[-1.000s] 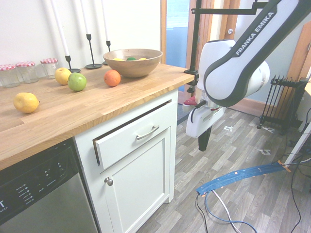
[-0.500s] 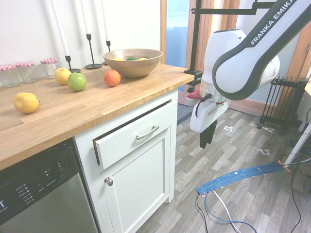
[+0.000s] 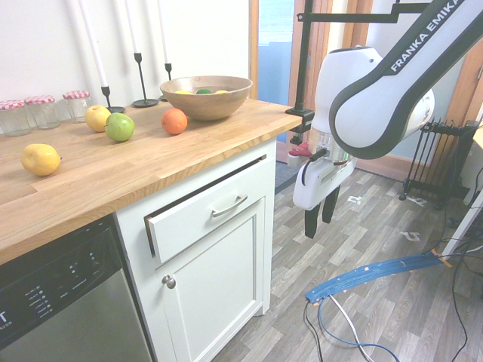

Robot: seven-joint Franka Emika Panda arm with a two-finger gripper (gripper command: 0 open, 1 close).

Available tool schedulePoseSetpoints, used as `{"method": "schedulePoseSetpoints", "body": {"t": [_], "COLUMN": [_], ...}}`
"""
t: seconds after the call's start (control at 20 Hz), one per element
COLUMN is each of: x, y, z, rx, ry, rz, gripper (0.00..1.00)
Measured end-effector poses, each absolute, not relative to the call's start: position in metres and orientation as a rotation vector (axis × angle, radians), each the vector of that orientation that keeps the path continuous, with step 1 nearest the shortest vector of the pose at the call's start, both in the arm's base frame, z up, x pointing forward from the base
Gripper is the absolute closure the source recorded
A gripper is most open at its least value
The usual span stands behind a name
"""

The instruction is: Close the drawer

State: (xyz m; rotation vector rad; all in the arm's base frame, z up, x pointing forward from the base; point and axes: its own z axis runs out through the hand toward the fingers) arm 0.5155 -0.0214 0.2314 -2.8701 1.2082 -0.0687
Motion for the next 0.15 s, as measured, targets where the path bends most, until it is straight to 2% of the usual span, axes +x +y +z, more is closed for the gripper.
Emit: {"method": "schedulePoseSetpoints", "body": {"t": [0.15], "x": [0.5155], "y": [-0.0213], "z": [0.2314], "rx": [-2.867], "ry": [1.215], "rz": [-0.069], "gripper": [0.0]}}
